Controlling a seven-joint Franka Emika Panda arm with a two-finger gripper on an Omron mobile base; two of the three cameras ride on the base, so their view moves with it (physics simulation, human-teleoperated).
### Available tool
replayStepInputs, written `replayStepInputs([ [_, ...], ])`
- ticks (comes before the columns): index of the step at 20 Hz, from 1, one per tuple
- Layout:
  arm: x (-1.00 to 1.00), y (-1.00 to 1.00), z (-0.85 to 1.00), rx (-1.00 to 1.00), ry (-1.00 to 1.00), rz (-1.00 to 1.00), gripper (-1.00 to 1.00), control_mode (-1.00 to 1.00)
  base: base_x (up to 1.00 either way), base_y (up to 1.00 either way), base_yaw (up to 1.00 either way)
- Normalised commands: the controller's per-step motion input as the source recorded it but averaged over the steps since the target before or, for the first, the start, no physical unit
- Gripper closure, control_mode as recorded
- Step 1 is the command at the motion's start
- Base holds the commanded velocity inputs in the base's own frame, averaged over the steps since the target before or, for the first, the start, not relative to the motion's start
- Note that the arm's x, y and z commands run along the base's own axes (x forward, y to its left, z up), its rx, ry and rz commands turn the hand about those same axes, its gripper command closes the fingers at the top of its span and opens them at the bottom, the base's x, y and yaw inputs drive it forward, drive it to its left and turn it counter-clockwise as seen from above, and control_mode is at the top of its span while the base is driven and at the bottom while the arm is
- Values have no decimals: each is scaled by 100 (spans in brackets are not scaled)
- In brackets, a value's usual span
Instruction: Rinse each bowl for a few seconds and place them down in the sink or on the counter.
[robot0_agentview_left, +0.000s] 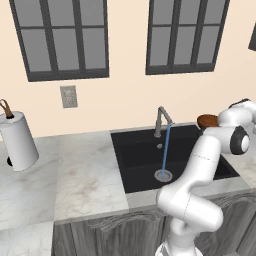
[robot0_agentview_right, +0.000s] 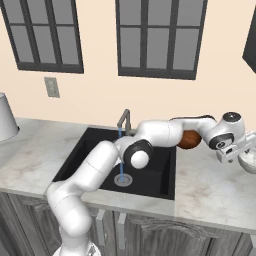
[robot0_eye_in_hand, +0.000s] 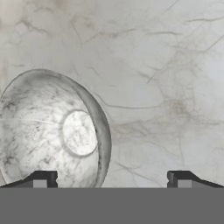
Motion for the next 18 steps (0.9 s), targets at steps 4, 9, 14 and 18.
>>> replayStepInputs([
  [4,5,0,-14,3,1,0,-100,-100,0,0,0],
  [9,10,-1,-6,1,0,0,-100,-100,0,0,0],
  [14,6,-6,4,0,-1,0,-100,-100,0,0,0],
  [18,0,0,3,0,-2,0,-100,-100,0,0,0],
])
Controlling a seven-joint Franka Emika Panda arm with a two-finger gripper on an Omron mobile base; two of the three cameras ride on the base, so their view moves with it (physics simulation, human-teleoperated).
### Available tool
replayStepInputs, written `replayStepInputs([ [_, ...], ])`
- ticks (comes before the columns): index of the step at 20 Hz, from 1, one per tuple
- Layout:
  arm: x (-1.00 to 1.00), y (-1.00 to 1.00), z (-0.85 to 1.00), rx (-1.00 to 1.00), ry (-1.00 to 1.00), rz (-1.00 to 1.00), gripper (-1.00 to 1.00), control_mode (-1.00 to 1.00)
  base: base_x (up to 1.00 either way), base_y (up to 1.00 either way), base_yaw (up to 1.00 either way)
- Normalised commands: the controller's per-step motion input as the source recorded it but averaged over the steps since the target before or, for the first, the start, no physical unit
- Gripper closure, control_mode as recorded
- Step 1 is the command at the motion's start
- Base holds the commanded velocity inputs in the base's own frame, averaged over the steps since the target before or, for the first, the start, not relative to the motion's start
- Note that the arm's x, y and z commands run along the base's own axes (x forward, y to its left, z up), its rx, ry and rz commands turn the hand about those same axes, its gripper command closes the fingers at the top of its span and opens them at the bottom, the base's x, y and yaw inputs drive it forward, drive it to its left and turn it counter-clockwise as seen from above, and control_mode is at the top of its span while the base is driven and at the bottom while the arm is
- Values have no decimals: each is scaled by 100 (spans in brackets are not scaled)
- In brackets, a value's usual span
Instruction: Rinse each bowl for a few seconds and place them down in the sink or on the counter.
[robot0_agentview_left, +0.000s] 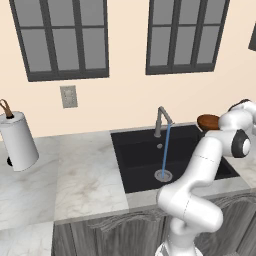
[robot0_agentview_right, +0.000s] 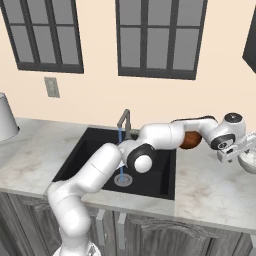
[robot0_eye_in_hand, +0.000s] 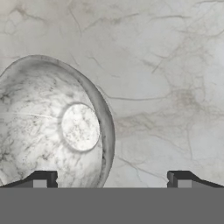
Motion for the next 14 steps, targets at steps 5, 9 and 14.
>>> replayStepInputs([
  [5,0,0,-2,0,-1,0,-100,-100,0,0,0],
  [9,-4,7,-17,0,-4,0,-100,-100,0,0,0],
  [14,-4,4,-23,-4,-5,0,-100,-100,0,0,0],
])
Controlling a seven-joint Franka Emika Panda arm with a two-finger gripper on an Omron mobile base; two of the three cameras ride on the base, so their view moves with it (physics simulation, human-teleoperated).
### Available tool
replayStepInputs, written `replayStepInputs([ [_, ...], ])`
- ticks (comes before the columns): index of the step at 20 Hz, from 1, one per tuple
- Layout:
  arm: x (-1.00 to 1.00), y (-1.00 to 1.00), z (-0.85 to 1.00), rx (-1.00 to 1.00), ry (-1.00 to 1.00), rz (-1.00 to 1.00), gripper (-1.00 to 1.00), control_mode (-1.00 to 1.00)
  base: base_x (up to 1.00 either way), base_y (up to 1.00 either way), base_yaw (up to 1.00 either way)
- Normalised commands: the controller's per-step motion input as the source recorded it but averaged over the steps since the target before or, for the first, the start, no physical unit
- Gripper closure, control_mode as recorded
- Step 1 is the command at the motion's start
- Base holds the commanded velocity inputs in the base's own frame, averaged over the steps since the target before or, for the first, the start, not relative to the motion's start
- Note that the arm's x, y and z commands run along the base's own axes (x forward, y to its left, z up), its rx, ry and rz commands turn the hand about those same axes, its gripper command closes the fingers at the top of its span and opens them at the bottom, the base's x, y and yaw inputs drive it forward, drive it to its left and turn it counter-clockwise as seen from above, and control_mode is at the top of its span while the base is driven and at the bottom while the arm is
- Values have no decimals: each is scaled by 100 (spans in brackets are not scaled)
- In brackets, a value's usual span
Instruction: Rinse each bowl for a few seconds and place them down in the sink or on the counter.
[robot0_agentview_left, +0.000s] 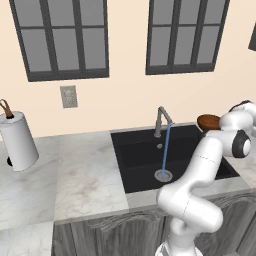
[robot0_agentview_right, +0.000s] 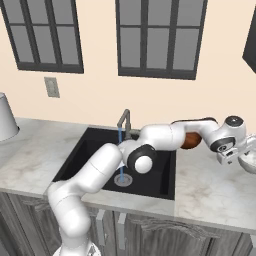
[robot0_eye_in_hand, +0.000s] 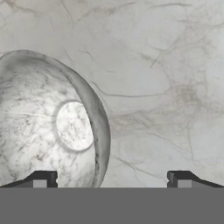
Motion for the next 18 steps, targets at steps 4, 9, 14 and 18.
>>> replayStepInputs([
  [4,0,-7,-1,-6,-8,0,-100,-100,0,0,0],
  [9,0,-2,-8,-6,-8,0,-100,-100,0,0,0],
  [14,0,-3,-20,-3,-4,0,-100,-100,0,0,0],
  [18,0,-11,-15,-1,0,0,-100,-100,0,0,0],
])
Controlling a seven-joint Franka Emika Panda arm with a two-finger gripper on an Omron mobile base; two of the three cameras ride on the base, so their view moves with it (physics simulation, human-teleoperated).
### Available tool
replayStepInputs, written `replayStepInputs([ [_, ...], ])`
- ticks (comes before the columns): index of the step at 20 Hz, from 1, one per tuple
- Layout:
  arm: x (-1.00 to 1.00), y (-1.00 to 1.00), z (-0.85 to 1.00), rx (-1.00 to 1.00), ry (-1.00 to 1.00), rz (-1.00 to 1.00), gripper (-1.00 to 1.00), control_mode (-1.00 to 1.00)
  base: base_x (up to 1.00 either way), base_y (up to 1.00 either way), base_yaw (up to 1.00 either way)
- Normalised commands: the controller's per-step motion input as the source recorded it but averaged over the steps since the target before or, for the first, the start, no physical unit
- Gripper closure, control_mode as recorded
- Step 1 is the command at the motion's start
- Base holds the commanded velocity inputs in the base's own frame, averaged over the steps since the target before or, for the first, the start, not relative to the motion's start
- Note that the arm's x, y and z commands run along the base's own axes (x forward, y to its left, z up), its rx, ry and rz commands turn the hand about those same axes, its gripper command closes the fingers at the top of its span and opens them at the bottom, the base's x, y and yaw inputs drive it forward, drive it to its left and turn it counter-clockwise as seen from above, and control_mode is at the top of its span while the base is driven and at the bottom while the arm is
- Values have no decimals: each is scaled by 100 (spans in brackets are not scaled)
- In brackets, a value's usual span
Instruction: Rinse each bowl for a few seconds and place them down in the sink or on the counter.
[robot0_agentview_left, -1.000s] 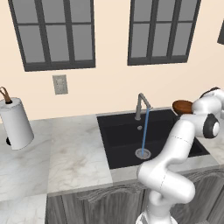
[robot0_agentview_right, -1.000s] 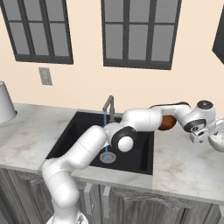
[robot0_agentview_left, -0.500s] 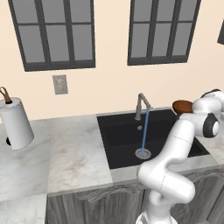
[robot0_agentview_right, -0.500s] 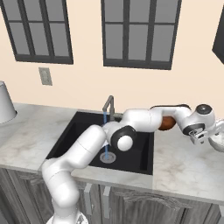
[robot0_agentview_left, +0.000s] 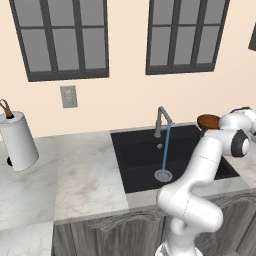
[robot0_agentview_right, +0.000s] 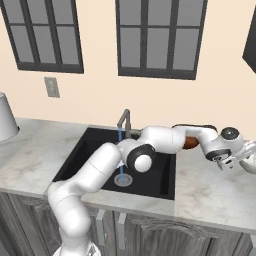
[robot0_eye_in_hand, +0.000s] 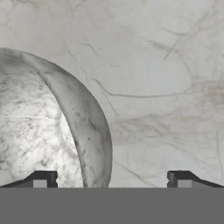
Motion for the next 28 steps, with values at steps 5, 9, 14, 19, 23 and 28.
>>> replayStepInputs([
  [5,7,-20,-3,0,0,0,-100,-100,0,0,0],
  [9,14,-24,0,0,0,0,-100,-100,0,0,0],
  [14,16,-21,0,0,0,0,-100,-100,0,0,0],
  [19,15,-4,-2,0,2,0,100,-100,0,0,0],
  [23,4,-4,0,0,6,0,100,-100,0,0,0],
  [28,0,-1,0,1,8,0,100,-100,0,0,0],
])
